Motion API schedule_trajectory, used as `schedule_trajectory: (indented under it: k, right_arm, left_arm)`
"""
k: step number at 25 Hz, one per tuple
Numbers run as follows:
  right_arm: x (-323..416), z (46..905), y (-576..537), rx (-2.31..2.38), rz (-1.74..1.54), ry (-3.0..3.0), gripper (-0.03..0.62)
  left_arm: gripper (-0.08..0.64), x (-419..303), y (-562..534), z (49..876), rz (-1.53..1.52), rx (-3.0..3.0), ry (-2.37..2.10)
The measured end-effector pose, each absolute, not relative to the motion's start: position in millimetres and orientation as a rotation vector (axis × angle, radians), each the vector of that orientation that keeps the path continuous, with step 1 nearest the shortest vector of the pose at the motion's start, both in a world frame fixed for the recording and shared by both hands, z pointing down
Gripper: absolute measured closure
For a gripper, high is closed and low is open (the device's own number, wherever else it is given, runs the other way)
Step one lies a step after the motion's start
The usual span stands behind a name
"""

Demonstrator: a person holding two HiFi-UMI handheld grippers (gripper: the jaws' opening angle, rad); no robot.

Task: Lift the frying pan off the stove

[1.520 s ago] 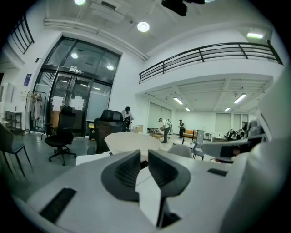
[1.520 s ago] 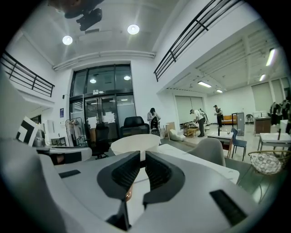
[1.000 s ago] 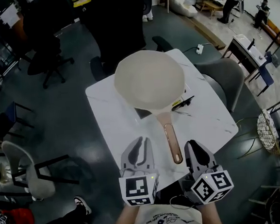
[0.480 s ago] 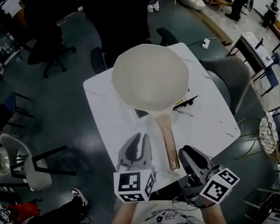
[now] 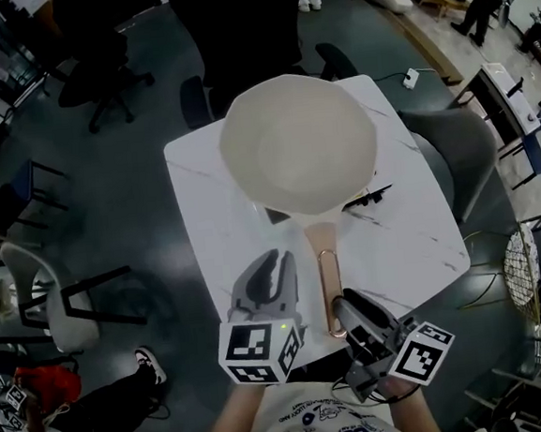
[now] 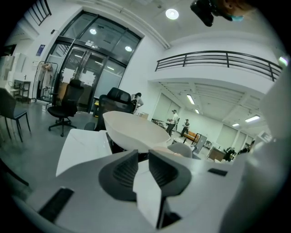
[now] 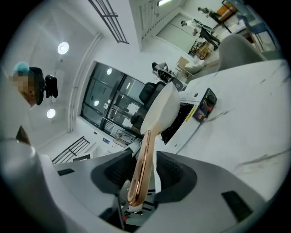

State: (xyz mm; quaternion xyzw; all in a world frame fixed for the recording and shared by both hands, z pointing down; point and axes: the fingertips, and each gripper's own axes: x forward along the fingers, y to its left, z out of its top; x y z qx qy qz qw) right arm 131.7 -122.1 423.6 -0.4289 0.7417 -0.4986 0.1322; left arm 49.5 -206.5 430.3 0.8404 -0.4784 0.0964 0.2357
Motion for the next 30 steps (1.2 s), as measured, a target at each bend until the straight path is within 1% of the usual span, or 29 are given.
schedule_trajectory:
  k: [6, 16, 18, 19, 25, 30]
  right_arm:
    - [114, 433, -124, -1.132, -1.545, 2.153, 0.433]
    - [107, 438, -128, -0.975, -1.649, 2.065, 0.436]
    - [105, 439, -128, -0.954, -1.65, 2.062, 0.439]
    - [105, 440, -128, -0.951, -1.653, 2.06, 0.45]
    - [105, 441, -127, -0.934, -1.671, 2.043, 0.459]
    - [106, 440, -129, -0.931, -1.672, 2.056, 0.459]
  left_arm:
    - [0.502, 48, -212, 437, 0.238, 2.258, -1.308]
    - [0.502, 45, -220, 446, 0.247, 2.218, -1.306]
    - [0.502, 48, -221, 451, 0.258, 2.214, -1.283]
    - [0.502, 49, -222, 453, 0.257, 2.208, -1.269]
    - [0.502, 59, -228, 451, 0.188, 2.182, -1.185]
    - [0.494, 74, -231, 450, 0.061, 2.059, -0.99]
